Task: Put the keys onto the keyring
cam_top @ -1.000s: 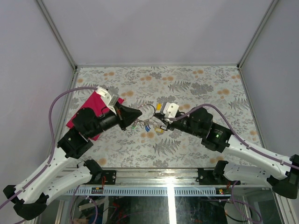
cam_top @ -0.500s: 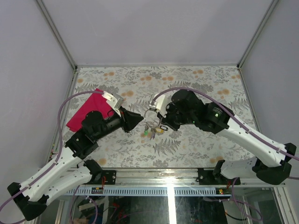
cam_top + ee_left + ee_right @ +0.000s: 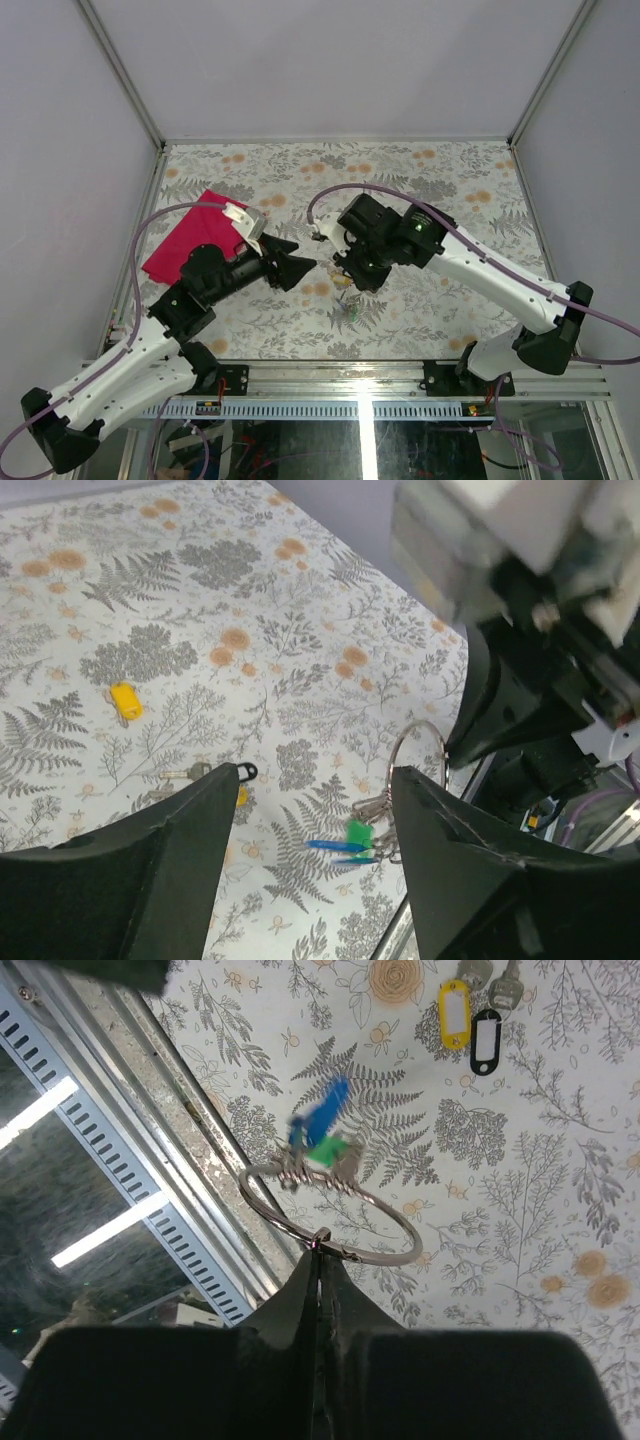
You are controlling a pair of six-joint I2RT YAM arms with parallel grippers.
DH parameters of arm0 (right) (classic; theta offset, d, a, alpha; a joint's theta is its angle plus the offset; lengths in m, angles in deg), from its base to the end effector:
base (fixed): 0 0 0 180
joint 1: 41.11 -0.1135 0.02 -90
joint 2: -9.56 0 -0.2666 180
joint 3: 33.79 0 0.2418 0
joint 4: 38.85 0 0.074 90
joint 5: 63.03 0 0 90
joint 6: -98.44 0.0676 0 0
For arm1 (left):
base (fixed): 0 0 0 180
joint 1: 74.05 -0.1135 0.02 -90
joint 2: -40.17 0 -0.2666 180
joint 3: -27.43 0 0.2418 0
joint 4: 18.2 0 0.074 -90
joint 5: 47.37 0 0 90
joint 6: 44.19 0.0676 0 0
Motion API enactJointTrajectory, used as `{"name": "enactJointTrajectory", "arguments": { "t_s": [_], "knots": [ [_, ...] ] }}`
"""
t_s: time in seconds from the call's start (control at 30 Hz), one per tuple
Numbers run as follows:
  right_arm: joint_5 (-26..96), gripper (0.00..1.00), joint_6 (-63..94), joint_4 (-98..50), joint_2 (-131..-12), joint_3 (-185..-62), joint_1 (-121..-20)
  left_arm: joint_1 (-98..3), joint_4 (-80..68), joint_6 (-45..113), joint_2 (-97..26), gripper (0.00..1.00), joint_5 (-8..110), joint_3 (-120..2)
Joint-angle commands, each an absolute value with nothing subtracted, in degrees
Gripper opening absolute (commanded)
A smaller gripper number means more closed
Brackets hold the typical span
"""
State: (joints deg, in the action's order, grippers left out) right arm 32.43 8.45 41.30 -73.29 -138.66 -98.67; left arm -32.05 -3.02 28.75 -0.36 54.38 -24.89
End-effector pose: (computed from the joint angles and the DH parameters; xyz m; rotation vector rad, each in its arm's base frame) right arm 0.1478 0.2445 0.3487 -1.3116 2.3131 0.4767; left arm 0.1350 -0.1400 0.3279 0.5307 1.6324 -0.9466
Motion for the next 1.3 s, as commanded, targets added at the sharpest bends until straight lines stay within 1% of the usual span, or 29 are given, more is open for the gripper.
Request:
{"name": "enactJointTrajectory", "arguments": {
  "t_s": [0.0,0.07,0.2,0.33,0.53,0.67,0.77,0.97,1.1,1.27],
  "knots": [
    [36.7,0.0,13.21,42.07,-75.43,-140.71,-94.61,-31.29,-14.36,31.21,2.93,0.68,56.42,-18.41],
    [40.47,0.0,13.63,40.91,-75.6,-139.65,-92.03,-30.08,-17.82,33.76,4.23,0.72,55.35,-16.53],
    [45.72,0.0,14.05,39.5,-75.51,-138.22,-88.51,-25.79,-16.05,41.24,2.35,0.74,51.89,-17.77],
    [49.27,0.0,14.23,39.31,-74.97,-137.19,-87.18,-19.81,-18.71,48.75,0.71,0.75,46.2,-17.25],
    [51.76,0.0,15.37,39.25,-73.33,-135.43,-86.9,-10.26,-26.81,58.32,-3.3,0.75,40.7,-16.03],
    [52.7,0.0,16.37,39.76,-71.95,-135.38,-86.9,-6.24,-29.84,63.9,-6.81,0.75,36.75,-15.9],
    [53.15,0.0,16.61,40.39,-71.04,-135.32,-86.9,-3.66,-32.73,64.89,-8.43,0.75,34.16,-15.3],
    [53.08,0.0,16.7,42.0,-70.35,-135.42,-86.9,3.22,-39.86,71.59,-13.3,0.73,24.68,-12.7],
    [53.86,0.0,16.72,42.71,-70.29,-135.98,-86.88,4.42,-44.6,75.61,-17.35,0.66,21.2,-11.89],
    [54.83,0.0,16.44,44.19,-70.25,-136.27,-86.9,4.65,-50.39,80.53,-20.11,0.64,19.41,-11.05]
  ]
}}
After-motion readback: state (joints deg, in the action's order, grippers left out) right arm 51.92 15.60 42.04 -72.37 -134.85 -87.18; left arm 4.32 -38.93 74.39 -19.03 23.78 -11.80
